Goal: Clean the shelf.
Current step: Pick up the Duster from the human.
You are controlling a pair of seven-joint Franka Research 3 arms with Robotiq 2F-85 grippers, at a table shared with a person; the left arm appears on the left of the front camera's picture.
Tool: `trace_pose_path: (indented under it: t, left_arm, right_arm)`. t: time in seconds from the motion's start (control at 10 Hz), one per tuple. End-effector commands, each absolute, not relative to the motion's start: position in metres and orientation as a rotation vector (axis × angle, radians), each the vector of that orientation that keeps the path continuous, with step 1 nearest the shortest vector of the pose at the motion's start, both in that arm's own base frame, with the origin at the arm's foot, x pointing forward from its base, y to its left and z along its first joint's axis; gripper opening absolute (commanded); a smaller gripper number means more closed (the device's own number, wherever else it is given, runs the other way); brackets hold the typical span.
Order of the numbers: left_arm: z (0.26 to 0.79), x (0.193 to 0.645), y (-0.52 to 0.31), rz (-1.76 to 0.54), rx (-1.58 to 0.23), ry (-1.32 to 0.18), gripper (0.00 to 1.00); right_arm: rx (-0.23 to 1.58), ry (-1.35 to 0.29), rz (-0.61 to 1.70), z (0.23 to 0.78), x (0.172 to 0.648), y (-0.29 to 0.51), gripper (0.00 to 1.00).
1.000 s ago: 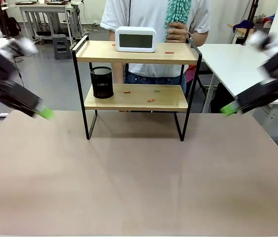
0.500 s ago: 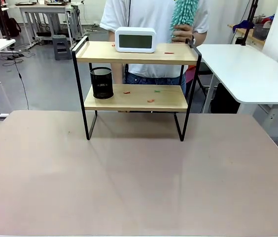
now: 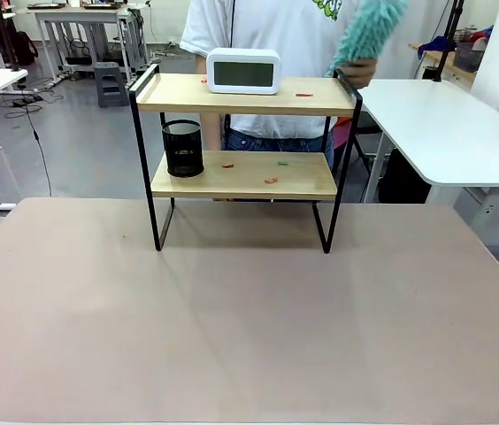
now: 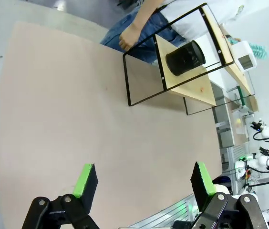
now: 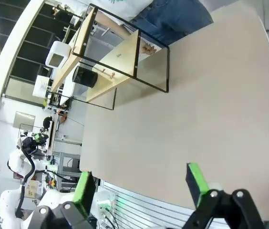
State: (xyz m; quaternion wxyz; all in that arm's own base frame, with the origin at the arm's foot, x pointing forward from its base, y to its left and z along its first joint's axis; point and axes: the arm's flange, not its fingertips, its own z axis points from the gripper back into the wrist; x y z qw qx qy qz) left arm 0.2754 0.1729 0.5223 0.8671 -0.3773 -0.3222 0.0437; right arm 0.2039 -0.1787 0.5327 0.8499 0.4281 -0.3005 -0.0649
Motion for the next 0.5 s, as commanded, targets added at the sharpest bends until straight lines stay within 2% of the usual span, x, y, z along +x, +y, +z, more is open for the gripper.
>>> trace_pose_path:
  t: [0.0, 0.4]
  left_arm:
    - [0.5193, 0.2695, 0.1813, 0.101, -0.815, -0.691, 1.00]
    - [0.5193, 0.2695, 0.1813, 0.101, -0.815, -0.691, 1.00]
  right_arm:
    - [0.910, -0.659, -0.127, 0.5295, 0.1969, -0.1907, 1.00]
    - [0.910, -0.659, -0.127, 0.5295, 0.1969, -0.1907, 1.00]
